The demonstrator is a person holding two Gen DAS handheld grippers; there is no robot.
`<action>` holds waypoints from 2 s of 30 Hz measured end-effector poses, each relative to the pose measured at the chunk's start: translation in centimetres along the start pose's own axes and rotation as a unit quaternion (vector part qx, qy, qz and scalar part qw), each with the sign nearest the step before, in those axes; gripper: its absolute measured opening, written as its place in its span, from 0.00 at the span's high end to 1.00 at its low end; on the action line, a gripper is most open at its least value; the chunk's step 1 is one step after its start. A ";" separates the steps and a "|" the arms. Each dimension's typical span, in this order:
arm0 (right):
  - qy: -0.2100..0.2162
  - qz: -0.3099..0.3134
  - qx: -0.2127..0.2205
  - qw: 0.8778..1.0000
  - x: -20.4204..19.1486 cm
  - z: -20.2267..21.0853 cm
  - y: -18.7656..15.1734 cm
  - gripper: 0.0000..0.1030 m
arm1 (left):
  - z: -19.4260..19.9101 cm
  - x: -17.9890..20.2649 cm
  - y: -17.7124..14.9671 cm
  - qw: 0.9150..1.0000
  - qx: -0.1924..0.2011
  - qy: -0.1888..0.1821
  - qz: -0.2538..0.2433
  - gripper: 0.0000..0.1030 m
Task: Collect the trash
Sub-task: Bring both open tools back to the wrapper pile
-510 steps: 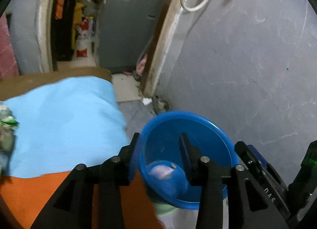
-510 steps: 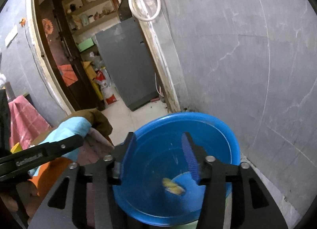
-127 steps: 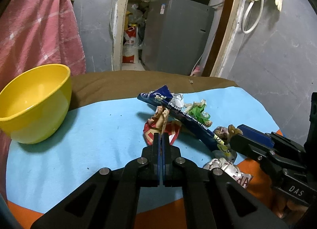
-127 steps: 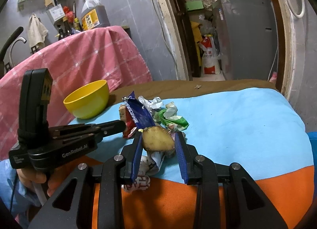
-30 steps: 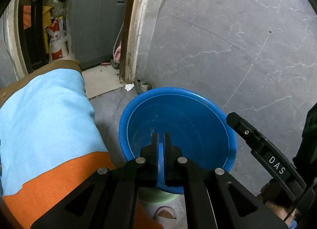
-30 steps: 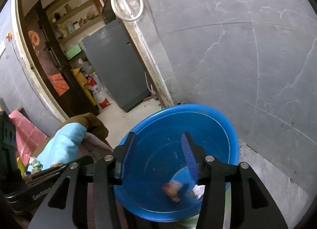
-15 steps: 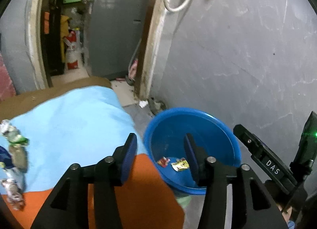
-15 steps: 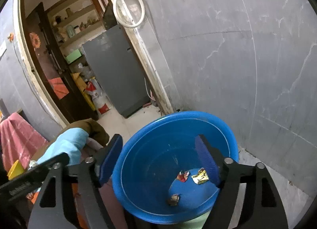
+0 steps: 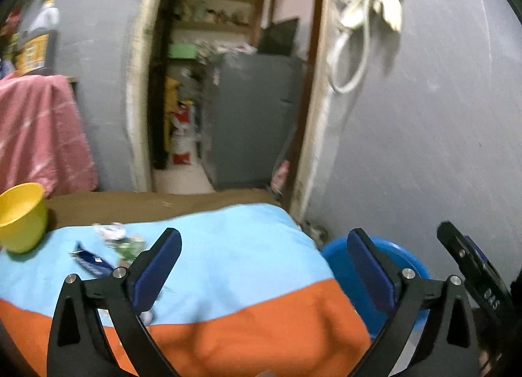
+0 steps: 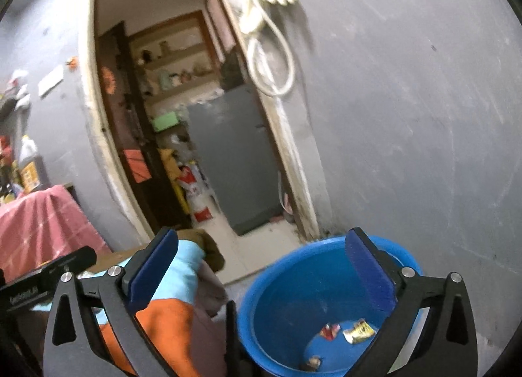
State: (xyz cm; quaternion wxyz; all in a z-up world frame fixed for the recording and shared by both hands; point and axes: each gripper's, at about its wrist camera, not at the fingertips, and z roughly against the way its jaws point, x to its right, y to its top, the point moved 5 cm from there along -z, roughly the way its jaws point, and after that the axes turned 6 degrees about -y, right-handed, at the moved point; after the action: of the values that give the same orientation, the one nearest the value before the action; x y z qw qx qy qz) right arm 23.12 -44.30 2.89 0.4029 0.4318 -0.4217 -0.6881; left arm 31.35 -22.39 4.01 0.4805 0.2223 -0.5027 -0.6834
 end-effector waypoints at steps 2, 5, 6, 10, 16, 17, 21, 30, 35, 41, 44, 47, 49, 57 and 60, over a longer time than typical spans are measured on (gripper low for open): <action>0.007 0.015 0.009 1.000 -1.1 0.3 0.1 0.00 | 1.0 -1.1 0.3 1.000 0.015 0.014 0.011 0.03; 0.023 0.041 0.019 0.999 -3.1 0.5 0.0 0.00 | 2.7 -2.6 0.6 0.999 0.031 0.031 0.018 0.03; 0.027 0.049 0.021 0.998 -3.7 0.6 0.0 0.00 | 3.2 -3.0 0.7 0.999 0.036 0.036 0.018 0.03; 0.041 0.071 0.032 0.996 -6.1 1.1 0.0 0.00 | 5.5 -4.5 0.8 0.996 0.063 0.061 0.008 0.03; 0.064 0.082 0.052 0.993 -9.1 1.7 0.0 0.00 | 8.2 -6.7 0.3 0.991 0.090 0.094 -0.004 0.02; 0.069 0.085 0.055 0.992 -9.8 1.7 -0.1 0.00 | 8.5 -7.1 0.3 0.991 0.094 0.098 -0.005 0.02; 0.082 0.099 0.062 0.990 -11.7 2.2 -0.6 0.00 | 10.0 -8.7 0.0 0.988 0.104 0.115 -0.006 0.02; 0.110 0.138 0.090 0.980 -15.9 3.4 -1.8 0.00 | 12.8 -12.0 -0.8 0.981 0.126 0.147 -0.012 0.02; 0.123 0.151 0.086 0.977 -17.5 3.1 -2.5 0.00 | 13.3 -13.9 -1.6 0.980 0.121 0.161 -0.008 0.02; 0.133 0.168 0.068 0.974 -19.2 2.4 -3.6 0.00 | 13.4 -16.2 -2.5 0.978 0.111 0.176 0.005 0.02; 0.141 0.177 0.055 0.973 -19.9 2.1 -4.2 0.00 | 13.2 -17.0 -2.9 0.978 0.104 0.180 0.011 0.02; 0.152 0.188 0.033 0.970 -20.6 1.6 -5.0 0.00 | 12.8 -18.0 -3.3 0.980 0.089 0.180 0.016 0.02; 0.158 0.196 0.016 0.968 -21.1 1.3 -5.6 0.00 | 12.3 -18.7 -3.6 0.981 0.075 0.176 0.025 0.02; 0.179 0.246 -0.069 0.950 -23.5 -0.3 -9.0 0.00 | 10.9 -20.7 -5.1 0.981 0.025 0.189 0.046 0.02; 0.179 0.261 -0.093 0.944 -24.0 -0.8 -10.2 0.00 | 10.7 -21.3 -5.7 0.981 0.010 0.184 0.060 0.02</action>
State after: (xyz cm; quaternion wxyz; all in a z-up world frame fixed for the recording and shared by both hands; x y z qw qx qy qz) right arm 29.21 -19.14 -0.69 0.6754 0.3833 -0.3750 -0.5063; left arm 29.83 1.59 -0.73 0.6028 0.3186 -0.4248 -0.5955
